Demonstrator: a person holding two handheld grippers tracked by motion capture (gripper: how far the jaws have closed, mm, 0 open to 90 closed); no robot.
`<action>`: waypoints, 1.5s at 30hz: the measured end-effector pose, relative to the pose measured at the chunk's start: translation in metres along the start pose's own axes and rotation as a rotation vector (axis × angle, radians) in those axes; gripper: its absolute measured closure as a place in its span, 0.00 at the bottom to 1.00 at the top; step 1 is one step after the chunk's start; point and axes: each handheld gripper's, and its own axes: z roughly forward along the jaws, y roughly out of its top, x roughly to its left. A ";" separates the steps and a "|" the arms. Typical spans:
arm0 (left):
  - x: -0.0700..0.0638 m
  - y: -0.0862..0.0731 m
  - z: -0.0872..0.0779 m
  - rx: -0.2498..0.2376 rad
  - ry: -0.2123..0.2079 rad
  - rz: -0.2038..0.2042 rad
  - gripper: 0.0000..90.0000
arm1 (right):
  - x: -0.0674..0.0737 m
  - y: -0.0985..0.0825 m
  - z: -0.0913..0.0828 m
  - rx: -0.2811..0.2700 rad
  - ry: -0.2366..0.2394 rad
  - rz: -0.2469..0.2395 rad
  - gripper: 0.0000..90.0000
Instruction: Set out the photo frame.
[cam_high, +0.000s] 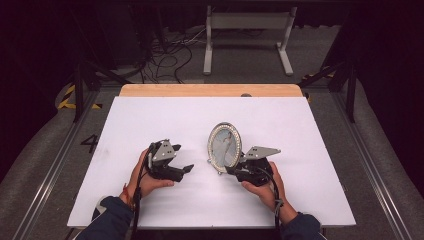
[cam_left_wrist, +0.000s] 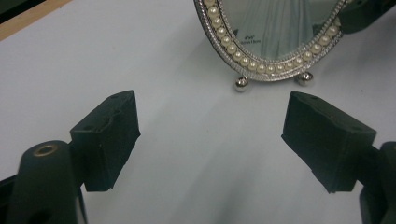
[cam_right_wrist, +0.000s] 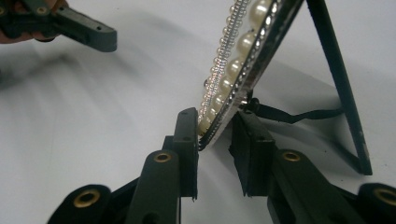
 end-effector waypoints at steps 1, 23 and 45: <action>0.003 0.003 0.003 -0.008 -0.010 -0.007 0.22 | 0.001 0.000 -0.001 -0.003 -0.008 -0.007 0.82; 0.009 0.030 0.071 0.005 -0.205 -0.041 0.25 | 0.013 -0.002 -0.019 -0.092 -0.093 -0.007 0.83; 0.018 0.028 0.067 0.008 -0.257 -0.060 0.60 | 0.010 -0.003 -0.018 -0.107 -0.132 0.018 0.87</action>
